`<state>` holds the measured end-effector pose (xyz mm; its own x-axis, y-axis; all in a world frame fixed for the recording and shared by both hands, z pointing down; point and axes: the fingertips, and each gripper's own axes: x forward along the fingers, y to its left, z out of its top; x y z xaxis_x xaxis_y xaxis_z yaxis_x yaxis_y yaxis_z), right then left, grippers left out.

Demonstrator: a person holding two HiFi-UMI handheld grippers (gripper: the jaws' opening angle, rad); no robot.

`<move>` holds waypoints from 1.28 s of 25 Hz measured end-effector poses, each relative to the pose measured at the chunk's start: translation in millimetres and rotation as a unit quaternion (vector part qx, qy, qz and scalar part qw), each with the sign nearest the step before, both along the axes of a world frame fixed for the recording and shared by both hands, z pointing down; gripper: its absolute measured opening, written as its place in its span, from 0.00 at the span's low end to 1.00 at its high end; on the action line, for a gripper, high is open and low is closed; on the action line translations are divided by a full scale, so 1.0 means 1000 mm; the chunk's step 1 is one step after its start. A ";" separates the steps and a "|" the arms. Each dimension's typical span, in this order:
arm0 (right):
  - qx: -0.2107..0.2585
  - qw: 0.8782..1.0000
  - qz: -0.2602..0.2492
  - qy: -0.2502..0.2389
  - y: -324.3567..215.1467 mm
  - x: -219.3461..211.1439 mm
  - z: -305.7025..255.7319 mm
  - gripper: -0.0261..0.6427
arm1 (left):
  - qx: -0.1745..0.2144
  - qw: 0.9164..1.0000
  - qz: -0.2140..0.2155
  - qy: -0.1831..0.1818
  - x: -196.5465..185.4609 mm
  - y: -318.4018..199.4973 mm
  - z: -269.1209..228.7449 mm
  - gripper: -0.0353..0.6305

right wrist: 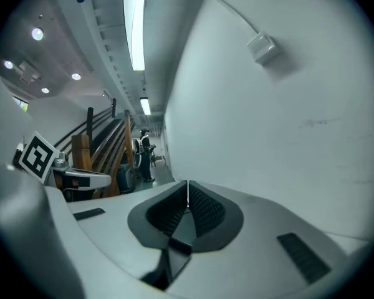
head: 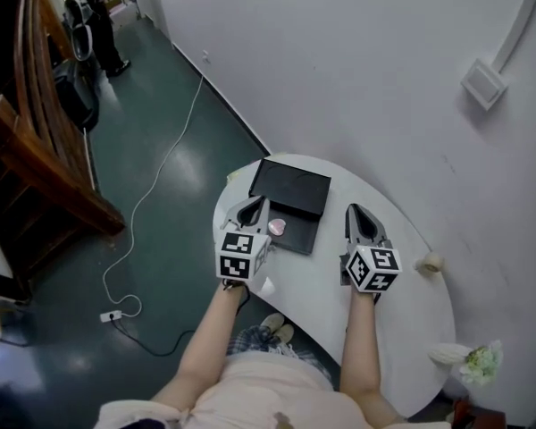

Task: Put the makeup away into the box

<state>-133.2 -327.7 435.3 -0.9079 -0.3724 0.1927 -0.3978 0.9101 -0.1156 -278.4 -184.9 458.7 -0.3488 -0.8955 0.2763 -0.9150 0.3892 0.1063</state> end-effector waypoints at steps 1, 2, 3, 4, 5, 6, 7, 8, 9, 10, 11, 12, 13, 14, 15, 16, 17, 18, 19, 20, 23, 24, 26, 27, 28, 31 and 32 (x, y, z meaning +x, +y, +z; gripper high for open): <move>0.006 1.000 0.014 -0.009 -0.004 0.011 -0.008 0.07 | 0.012 1.000 0.006 -0.010 0.004 -0.001 -0.010 0.09; 0.013 0.999 0.026 -0.017 -0.007 0.023 -0.017 0.07 | 0.022 1.000 0.013 -0.018 0.008 -0.002 -0.020 0.09; 0.021 0.999 0.038 -0.023 -0.010 0.034 -0.025 0.07 | 0.031 0.999 0.020 -0.026 0.012 -0.004 -0.028 0.09; 0.030 0.998 0.048 -0.027 -0.013 0.044 -0.032 0.06 | 0.038 0.998 0.026 -0.033 0.017 -0.005 -0.035 0.09; 0.037 0.997 0.058 -0.031 -0.015 0.055 -0.038 0.06 | 0.045 0.998 0.032 -0.037 0.022 -0.007 -0.041 0.09; 0.044 0.996 0.067 -0.035 -0.016 0.065 -0.043 0.06 | 0.053 0.997 0.037 -0.040 0.027 -0.009 -0.047 0.09; 0.049 0.995 0.076 -0.039 -0.018 0.074 -0.048 0.06 | 0.061 0.996 0.043 -0.043 0.032 -0.010 -0.051 0.09; 0.053 0.994 0.084 -0.043 -0.019 0.084 -0.051 0.06 | 0.067 0.995 0.049 -0.047 0.037 -0.013 -0.055 0.09; 0.056 0.993 0.092 -0.046 -0.020 0.092 -0.053 0.06 | 0.073 0.995 0.056 -0.049 0.043 -0.015 -0.058 0.09; 0.059 0.992 0.099 -0.050 -0.022 0.101 -0.055 0.06 | 0.077 0.994 0.063 -0.051 0.049 -0.018 -0.059 0.09; 0.062 0.991 0.105 -0.052 -0.023 0.109 -0.057 0.06 | 0.083 0.993 0.069 -0.051 0.055 -0.021 -0.061 0.09; 0.067 0.990 0.110 -0.054 -0.024 0.117 -0.058 0.06 | 0.087 0.992 0.076 -0.053 0.060 -0.024 -0.062 0.09; 0.071 0.989 0.114 -0.055 -0.024 0.123 -0.058 0.06 | 0.091 0.991 0.081 -0.055 0.066 -0.026 -0.063 0.09; 0.074 0.989 0.118 -0.056 -0.024 0.130 -0.058 0.06 | 0.093 0.990 0.086 -0.057 0.070 -0.028 -0.063 0.09; 0.075 0.988 0.123 -0.057 -0.024 0.135 -0.058 0.06 | 0.093 0.990 0.089 -0.059 0.073 -0.029 -0.064 0.09; 0.076 0.987 0.128 -0.058 -0.024 0.141 -0.057 0.06 | 0.093 0.990 0.090 -0.060 0.074 -0.031 -0.064 0.09; 0.077 0.986 0.134 -0.058 -0.025 0.146 -0.057 0.06 | 0.093 0.990 0.092 -0.059 0.075 -0.032 -0.064 0.09; 0.077 0.985 0.140 -0.059 -0.027 0.152 -0.057 0.06 | 0.093 0.990 0.092 -0.059 0.076 -0.033 -0.065 0.09; 0.075 0.984 0.148 -0.061 -0.029 0.157 -0.057 0.06 | 0.093 0.990 0.092 -0.058 0.076 -0.033 -0.065 0.09; 0.074 0.983 0.156 -0.062 -0.031 0.162 -0.057 0.06 | 0.092 0.990 0.091 -0.058 0.076 -0.034 -0.065 0.09; 0.074 0.980 0.179 -0.053 -0.038 0.175 -0.053 0.06 | 0.088 0.991 0.087 -0.056 0.078 -0.034 -0.063 0.09; 0.074 0.979 0.183 -0.049 -0.039 0.179 -0.051 0.06 | 0.086 0.991 0.086 -0.056 0.079 -0.035 -0.061 0.09; 0.076 0.978 0.190 -0.044 -0.043 0.183 -0.048 0.06 | 0.083 0.991 0.087 -0.056 0.082 -0.036 -0.058 0.09; 0.078 0.977 0.191 -0.043 -0.044 0.185 -0.047 0.06 | 0.082 0.991 0.089 -0.057 0.083 -0.036 -0.058 0.09; 0.079 0.977 0.192 -0.043 -0.044 0.186 -0.047 0.06 | 0.081 0.991 0.089 -0.057 0.084 -0.036 -0.057 0.09; 0.082 0.978 0.188 -0.040 -0.042 0.184 -0.047 0.06 | 0.079 0.992 0.086 -0.057 0.084 -0.035 -0.057 0.09; 0.083 0.978 0.186 -0.038 -0.042 0.184 -0.047 0.06 | 0.079 0.992 0.086 -0.057 0.084 -0.035 -0.057 0.09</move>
<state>50.4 -369.3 388.2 -0.7131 -0.7000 0.0383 -0.7009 0.7130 -0.0202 -194.8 -219.8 401.8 -0.2074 -0.9735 0.0960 -0.9761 0.2124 0.0450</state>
